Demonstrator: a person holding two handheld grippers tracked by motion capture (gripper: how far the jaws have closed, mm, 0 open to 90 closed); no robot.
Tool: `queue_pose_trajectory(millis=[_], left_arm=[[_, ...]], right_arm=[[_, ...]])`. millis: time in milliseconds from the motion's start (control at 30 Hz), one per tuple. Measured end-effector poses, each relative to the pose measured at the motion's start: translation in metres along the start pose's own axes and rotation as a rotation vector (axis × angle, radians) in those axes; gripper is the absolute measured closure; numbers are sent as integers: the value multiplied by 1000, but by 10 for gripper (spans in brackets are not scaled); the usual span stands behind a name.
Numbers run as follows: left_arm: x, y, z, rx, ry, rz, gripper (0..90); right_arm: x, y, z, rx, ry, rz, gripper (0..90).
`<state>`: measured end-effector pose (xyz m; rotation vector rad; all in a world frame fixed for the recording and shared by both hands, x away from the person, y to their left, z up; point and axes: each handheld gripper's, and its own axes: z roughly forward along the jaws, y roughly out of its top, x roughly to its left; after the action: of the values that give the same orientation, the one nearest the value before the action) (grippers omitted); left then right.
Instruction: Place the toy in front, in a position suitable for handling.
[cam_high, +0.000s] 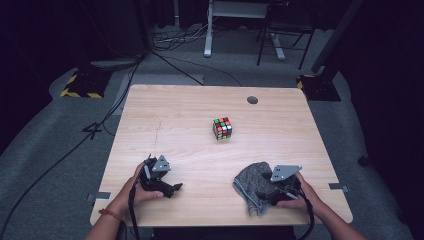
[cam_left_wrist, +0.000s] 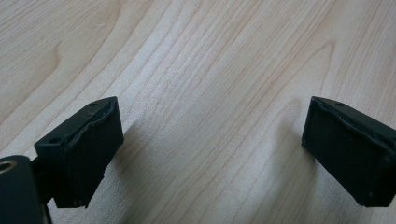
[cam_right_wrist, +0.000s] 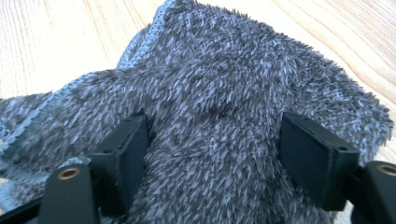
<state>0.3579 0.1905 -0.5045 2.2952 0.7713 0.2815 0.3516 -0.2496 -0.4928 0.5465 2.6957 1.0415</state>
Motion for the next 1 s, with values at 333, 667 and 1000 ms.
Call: queue_pose_trajectory(millis=[333, 667, 1000], left_arm=[[-1, 3, 3, 1, 14, -19, 57], [11, 18, 16, 7, 2, -4, 47], [36, 49, 42, 36, 7, -14, 6]], right_arm=[[-27, -12, -8, -11, -88, 92, 272], [-58, -26, -17, -26, -204, 196, 274], [-65, -24, -18, -1, -188, 221, 282]])
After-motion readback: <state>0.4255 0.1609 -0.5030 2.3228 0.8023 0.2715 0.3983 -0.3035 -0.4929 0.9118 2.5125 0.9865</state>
